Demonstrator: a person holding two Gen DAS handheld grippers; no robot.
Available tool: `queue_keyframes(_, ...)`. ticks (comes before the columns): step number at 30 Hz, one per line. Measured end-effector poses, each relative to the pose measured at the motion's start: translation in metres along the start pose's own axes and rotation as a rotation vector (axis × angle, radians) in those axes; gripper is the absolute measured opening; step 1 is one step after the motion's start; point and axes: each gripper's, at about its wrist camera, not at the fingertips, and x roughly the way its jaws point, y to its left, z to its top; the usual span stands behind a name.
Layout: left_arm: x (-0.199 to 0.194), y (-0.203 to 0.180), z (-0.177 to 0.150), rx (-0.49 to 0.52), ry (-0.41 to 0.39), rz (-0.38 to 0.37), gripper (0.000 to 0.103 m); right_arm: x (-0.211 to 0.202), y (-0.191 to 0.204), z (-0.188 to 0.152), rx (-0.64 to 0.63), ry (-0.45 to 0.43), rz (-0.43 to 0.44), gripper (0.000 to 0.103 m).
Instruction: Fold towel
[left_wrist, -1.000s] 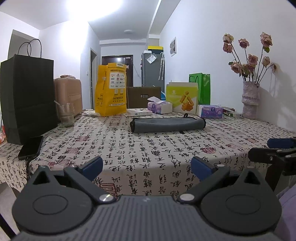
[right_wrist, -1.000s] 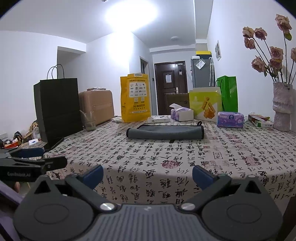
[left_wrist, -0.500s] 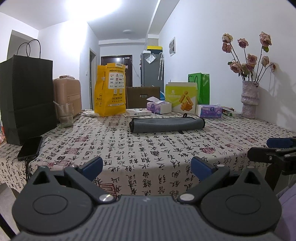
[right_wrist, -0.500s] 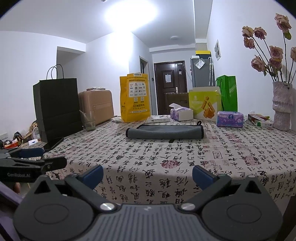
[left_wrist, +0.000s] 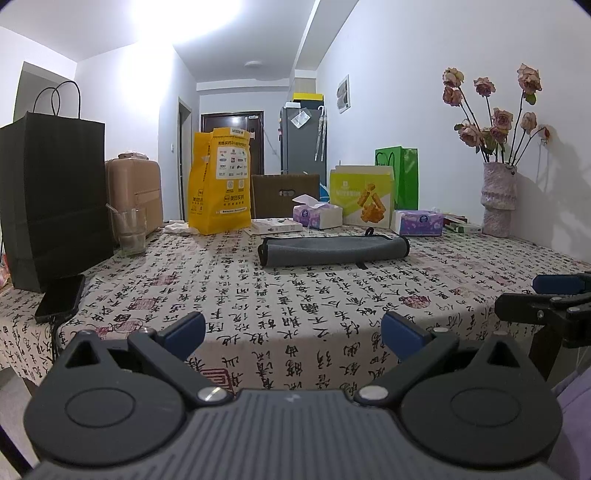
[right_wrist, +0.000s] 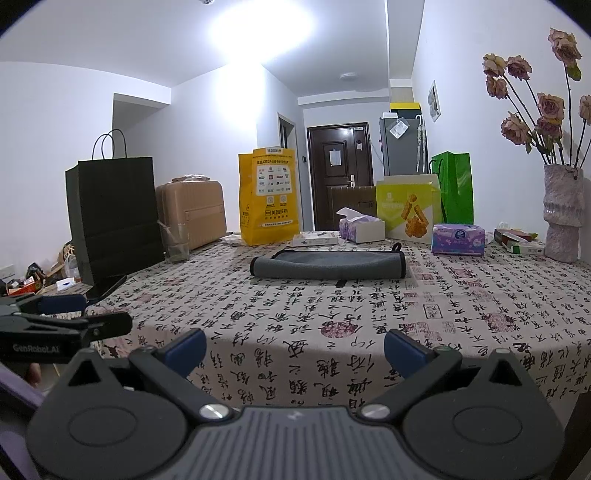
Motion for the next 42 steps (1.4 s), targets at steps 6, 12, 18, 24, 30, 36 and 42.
queue_keyframes(6,0.0000,-0.0002,0.0000,0.000,0.000,0.000,0.103,-0.0001,-0.0007,0.0007,0.001,0.001,0.001,0.103)
queue_keyframes(12,-0.0004,-0.0003,0.0003,0.001,0.001,-0.002,0.103,0.0006,-0.0017,0.0018,0.003,0.004,0.004,0.103)
queue_keyframes(18,-0.0003,-0.0004,0.0003,0.001,0.001,-0.001,0.103,0.0019,-0.0011,0.0015,0.006,0.008,0.007,0.103)
queue_keyframes(24,0.0008,-0.0007,0.0008,0.001,0.003,-0.002,0.103,0.0025,-0.0013,0.0011,0.008,0.010,0.007,0.103)
queue_keyframes(30,0.0019,-0.0013,0.0004,0.001,0.005,-0.002,0.103,0.0025,-0.0013,0.0011,0.008,0.011,0.008,0.103)
queue_keyframes(36,0.0031,0.0000,-0.0012,0.000,0.007,0.000,0.103,0.0038,-0.0016,0.0005,0.011,0.015,0.009,0.103)
queue_keyframes(42,0.0034,0.0000,-0.0013,0.000,0.008,-0.001,0.103,0.0054,-0.0019,-0.0003,0.014,0.018,0.010,0.103)
